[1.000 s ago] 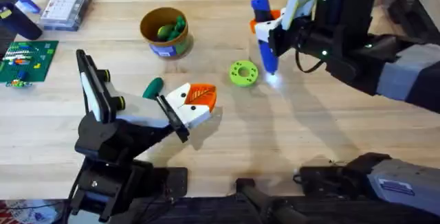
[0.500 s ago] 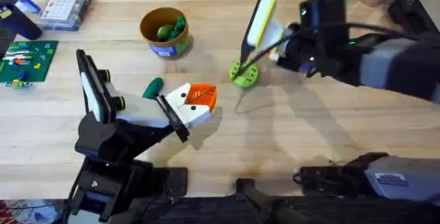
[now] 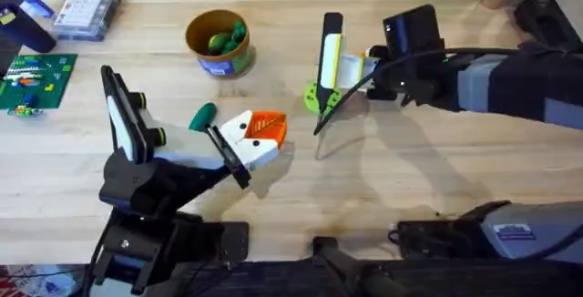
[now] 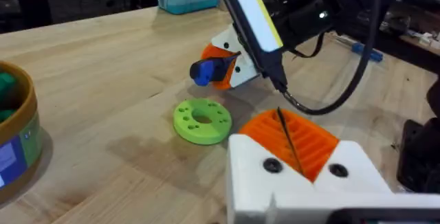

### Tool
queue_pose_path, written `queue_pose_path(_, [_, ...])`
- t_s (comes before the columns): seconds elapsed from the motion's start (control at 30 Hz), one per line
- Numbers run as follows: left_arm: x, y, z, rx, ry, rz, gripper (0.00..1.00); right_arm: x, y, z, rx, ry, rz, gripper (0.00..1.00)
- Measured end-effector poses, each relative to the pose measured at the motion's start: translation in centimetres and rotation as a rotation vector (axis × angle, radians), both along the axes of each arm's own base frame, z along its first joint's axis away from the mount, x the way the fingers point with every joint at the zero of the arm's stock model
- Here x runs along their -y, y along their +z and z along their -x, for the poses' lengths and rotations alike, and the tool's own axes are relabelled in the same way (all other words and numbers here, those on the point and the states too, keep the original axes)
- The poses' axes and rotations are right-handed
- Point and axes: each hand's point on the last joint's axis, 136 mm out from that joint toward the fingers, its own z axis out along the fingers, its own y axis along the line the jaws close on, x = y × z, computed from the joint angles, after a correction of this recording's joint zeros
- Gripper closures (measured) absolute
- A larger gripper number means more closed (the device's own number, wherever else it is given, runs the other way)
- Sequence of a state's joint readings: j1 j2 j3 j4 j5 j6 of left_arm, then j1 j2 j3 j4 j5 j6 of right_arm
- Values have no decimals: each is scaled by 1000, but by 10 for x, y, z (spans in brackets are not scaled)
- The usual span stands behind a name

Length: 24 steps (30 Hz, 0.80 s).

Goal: Pick up the gripper from the table and insert it into the empty holder that is missing its gripper. Then pick up a screw, insert it into the mounting hole, and use the screwdriver to tighten it. Finally, clean up the table by picking up the vegetable and placing it into the bucket.

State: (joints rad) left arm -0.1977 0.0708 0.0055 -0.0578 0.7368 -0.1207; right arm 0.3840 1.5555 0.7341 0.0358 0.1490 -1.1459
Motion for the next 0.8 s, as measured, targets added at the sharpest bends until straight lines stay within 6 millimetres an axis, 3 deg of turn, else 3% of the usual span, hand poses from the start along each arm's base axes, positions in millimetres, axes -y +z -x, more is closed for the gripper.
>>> queue_pose_path(0.47, [0,0,0,-2,1,0,988,-5,-1,3,-13,25,-15,935])
queue_pose_path(0.53, [0,0,0,-2,1,-1,988,-7,-2,4,-19,32,-24,722])
queue_pose_path(0.67, [0,0,0,-2,1,-1,988,-10,1,1,-5,42,-36,129])
queue_pose_path(0.7, [0,0,0,-2,2,-1,988,-11,4,-1,6,42,-39,46])
queue_pose_path(0.8, [0,0,0,-2,3,-1,988,-13,6,-1,6,51,-45,7])
